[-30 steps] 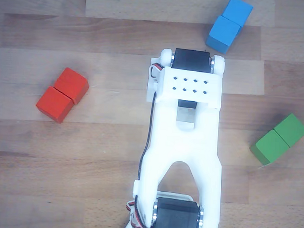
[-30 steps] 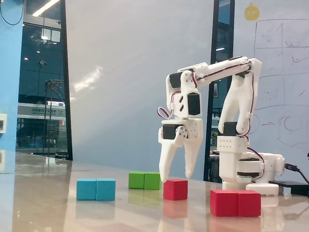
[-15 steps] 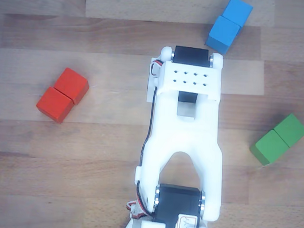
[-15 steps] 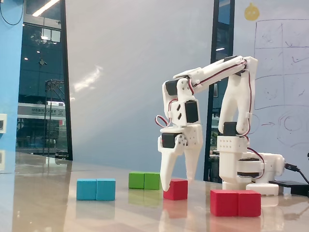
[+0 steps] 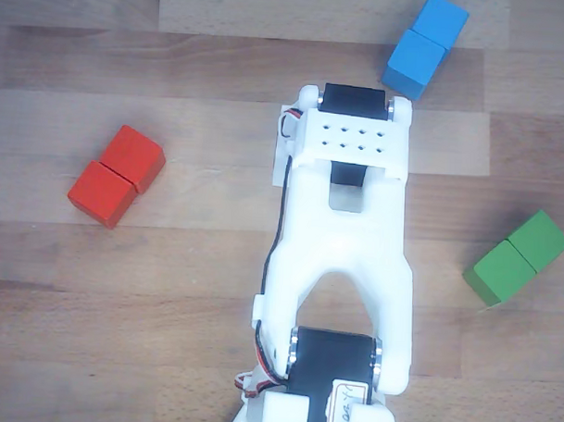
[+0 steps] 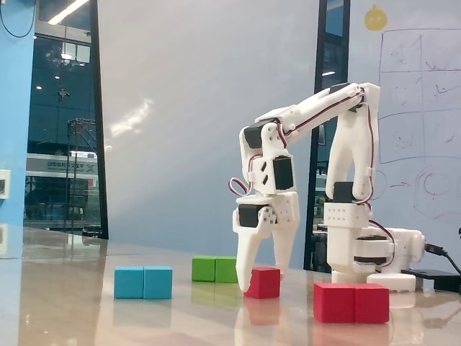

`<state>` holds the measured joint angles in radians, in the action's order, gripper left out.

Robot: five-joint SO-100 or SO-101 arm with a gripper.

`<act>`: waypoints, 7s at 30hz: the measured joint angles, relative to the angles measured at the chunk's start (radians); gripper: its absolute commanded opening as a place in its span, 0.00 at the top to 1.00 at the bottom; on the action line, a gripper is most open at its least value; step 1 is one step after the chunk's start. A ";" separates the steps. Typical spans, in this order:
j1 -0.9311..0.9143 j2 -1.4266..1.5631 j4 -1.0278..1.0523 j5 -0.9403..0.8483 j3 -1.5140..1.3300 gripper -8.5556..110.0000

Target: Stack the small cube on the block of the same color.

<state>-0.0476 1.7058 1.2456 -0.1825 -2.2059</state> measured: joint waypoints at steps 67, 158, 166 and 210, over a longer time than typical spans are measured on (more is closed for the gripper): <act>0.673 0.037 0.422 -0.002 0.695 0.88; 0.233 -0.360 0.275 -0.057 0.703 0.59; 0.038 -0.210 0.229 -0.058 0.701 0.59; -0.028 1.307 -0.264 0.081 -0.792 0.60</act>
<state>-0.0752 3.0127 0.9817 -0.1012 -2.9974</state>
